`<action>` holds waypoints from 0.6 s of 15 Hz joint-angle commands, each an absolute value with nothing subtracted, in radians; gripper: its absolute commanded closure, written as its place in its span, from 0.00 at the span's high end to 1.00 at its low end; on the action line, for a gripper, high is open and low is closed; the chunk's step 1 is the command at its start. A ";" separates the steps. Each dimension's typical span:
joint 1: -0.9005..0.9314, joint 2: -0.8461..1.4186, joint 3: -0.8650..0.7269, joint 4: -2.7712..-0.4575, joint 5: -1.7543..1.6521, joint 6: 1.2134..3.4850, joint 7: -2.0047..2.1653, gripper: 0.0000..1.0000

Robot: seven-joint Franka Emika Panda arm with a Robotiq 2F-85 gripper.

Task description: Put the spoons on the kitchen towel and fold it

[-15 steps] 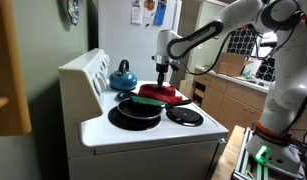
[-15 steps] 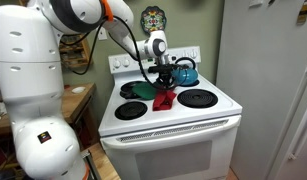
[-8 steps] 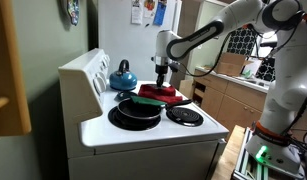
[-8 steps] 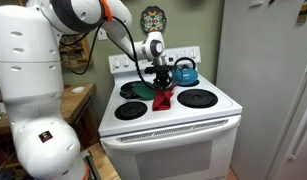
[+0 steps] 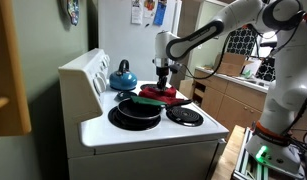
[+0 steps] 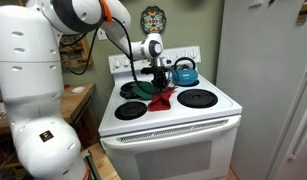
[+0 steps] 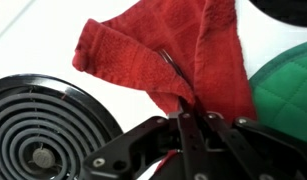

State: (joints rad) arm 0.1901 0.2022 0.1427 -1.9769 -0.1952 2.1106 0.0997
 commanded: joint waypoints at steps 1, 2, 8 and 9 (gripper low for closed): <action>0.190 0.185 0.150 -1.995 -0.133 2.103 0.121 0.04; 0.190 0.188 0.154 -1.994 -0.110 2.100 0.111 0.16; 0.193 0.190 0.170 -1.995 -0.049 2.105 0.068 0.67; 0.193 0.190 0.172 -1.995 -0.045 2.102 0.066 0.75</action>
